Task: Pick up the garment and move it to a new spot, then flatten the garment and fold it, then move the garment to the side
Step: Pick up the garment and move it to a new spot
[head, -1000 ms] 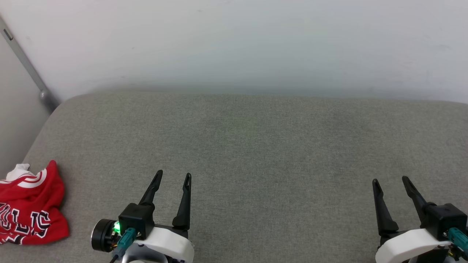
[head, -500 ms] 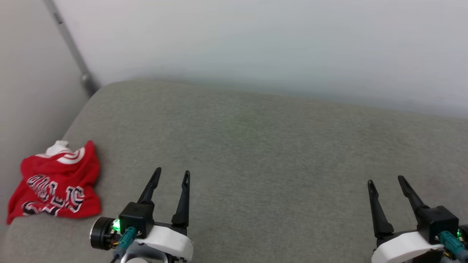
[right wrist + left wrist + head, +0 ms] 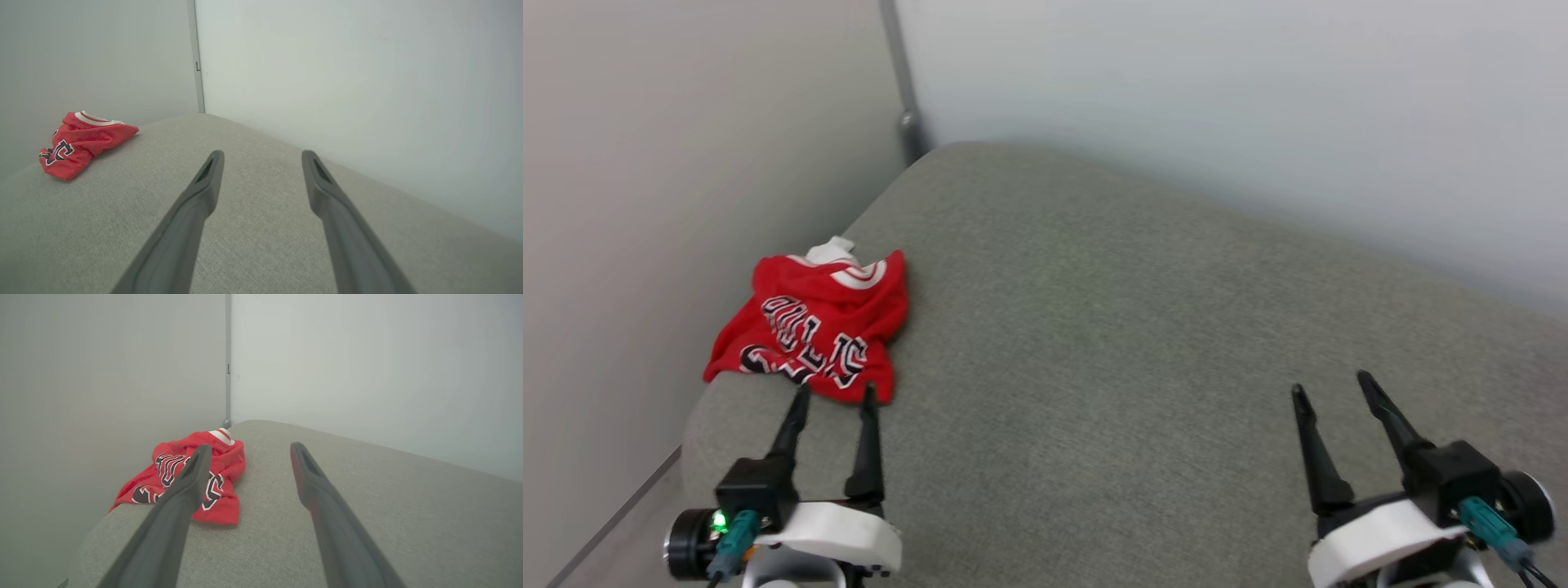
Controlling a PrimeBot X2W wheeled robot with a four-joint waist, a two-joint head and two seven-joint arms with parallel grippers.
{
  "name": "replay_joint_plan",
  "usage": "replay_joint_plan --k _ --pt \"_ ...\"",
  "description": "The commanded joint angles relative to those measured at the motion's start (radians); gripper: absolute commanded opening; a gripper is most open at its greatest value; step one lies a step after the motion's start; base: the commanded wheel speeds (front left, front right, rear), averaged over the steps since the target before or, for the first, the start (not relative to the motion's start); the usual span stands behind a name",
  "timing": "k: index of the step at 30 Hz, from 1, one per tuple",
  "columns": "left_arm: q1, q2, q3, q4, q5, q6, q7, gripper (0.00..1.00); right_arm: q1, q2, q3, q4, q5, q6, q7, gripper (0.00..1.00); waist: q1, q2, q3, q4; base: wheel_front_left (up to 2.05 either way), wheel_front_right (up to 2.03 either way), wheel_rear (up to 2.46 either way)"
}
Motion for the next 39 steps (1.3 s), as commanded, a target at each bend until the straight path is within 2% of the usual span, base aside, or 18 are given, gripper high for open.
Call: replay_joint_plan --k 1,9,15,19,22,24,27,28,30,35,39 --pt "0.010 -0.001 0.019 -0.006 -0.011 0.007 -0.003 1.00 -0.026 0.001 0.016 0.002 -0.001 0.000 -0.002 1.00 0.0000 0.0000 0.014 0.047 0.00 0.00 0.00" --pt "0.032 -0.007 0.084 -0.041 -0.021 0.019 -0.003 1.00 -0.088 0.001 0.074 0.038 0.002 0.000 -0.003 1.00 0.0000 0.0000 0.042 0.063 0.00 0.00 0.00" --pt "-0.019 -0.006 0.097 -0.016 -0.020 -0.008 -0.003 1.00 -0.093 0.001 0.068 0.048 -0.004 0.000 -0.004 1.00 0.0000 0.0000 0.049 0.068 0.00 0.00 0.00" --pt "-0.129 0.032 0.095 0.064 -0.029 -0.042 0.003 1.00 -0.080 0.000 0.039 0.017 -0.045 0.000 0.015 1.00 0.0000 0.0000 0.087 0.061 0.00 0.00 0.00" --pt "-0.244 0.078 0.132 0.121 -0.070 -0.057 0.040 1.00 -0.117 0.000 0.046 -0.022 -0.076 0.000 0.041 1.00 0.0000 0.0000 0.166 0.007 0.00 0.00 0.00" --pt "-0.319 0.103 0.150 0.154 -0.102 -0.065 0.092 1.00 -0.132 -0.001 0.044 -0.044 -0.096 0.000 0.057 1.00 0.0000 0.0000 0.218 -0.029 0.00 0.00 0.00" --pt "-0.426 0.169 0.176 0.213 -0.149 -0.080 0.189 1.00 -0.163 -0.001 0.040 -0.071 -0.123 0.000 0.072 1.00 0.0000 0.0000 0.296 -0.082 0.00 0.00 0.00" --pt "-0.478 0.202 0.181 0.252 -0.189 -0.090 0.265 1.00 -0.182 -0.002 0.032 -0.083 -0.129 0.000 0.077 1.00 0.0000 0.0000 0.343 -0.111 0.00 0.00 0.00" --pt "-0.526 0.241 0.180 0.286 -0.222 -0.098 0.347 1.00 -0.202 -0.009 0.027 -0.095 -0.140 0.000 0.079 1.00 0.0000 0.0000 0.390 -0.136 0.00 0.00 0.00" --pt "-0.590 0.325 0.176 0.389 -0.329 -0.106 0.580 1.00 -0.241 -0.014 0.034 -0.104 -0.140 0.000 0.081 1.00 0.0000 0.0000 0.485 -0.189 0.00 0.00 0.00" --pt "-0.595 0.365 0.169 0.464 -0.408 -0.107 0.735 1.00 -0.263 -0.016 0.039 -0.098 -0.140 0.000 0.071 1.00 0.0000 0.0000 0.526 -0.214 0.00 0.00 0.00"
